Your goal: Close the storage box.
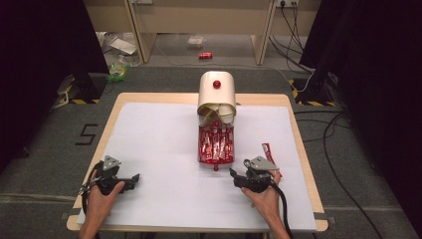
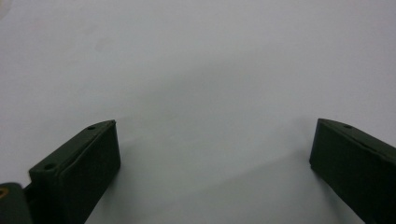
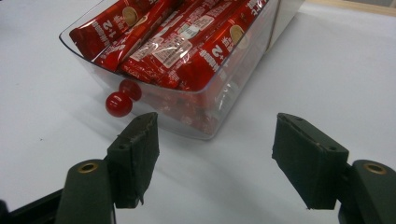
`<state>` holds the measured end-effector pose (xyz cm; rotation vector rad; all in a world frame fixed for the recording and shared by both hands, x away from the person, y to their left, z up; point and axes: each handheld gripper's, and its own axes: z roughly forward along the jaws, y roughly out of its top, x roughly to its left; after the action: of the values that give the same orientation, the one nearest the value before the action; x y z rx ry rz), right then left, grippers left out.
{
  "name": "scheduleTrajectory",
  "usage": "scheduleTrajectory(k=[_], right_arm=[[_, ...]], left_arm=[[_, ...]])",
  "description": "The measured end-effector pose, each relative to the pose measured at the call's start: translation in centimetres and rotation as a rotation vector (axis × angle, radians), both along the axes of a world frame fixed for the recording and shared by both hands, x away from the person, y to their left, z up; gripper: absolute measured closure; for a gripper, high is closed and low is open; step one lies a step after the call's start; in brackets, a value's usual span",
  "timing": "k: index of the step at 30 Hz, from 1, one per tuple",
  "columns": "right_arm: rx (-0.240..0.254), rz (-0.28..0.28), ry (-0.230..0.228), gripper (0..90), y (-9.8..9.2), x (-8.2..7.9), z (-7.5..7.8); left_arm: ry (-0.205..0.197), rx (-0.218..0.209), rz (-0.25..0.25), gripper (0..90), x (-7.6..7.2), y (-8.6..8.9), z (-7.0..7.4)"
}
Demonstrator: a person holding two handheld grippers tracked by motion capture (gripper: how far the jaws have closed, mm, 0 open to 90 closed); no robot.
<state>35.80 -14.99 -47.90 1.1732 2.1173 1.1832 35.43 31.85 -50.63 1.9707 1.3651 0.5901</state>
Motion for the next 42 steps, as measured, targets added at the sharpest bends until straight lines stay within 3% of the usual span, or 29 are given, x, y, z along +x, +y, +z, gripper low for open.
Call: scheduleTrajectory(k=[26,42], right_arm=[[-0.063,-0.017,-0.01,31.4,2.1,1.0,-1.2],[-0.061,-0.03,-0.013,31.0,2.2,1.6,-1.2]], left_arm=[[-0.001,0.001,0.0,1.0,0.0,0.0,0.0],[-0.001,0.001,0.0,0.9,0.0,0.0,0.0]])
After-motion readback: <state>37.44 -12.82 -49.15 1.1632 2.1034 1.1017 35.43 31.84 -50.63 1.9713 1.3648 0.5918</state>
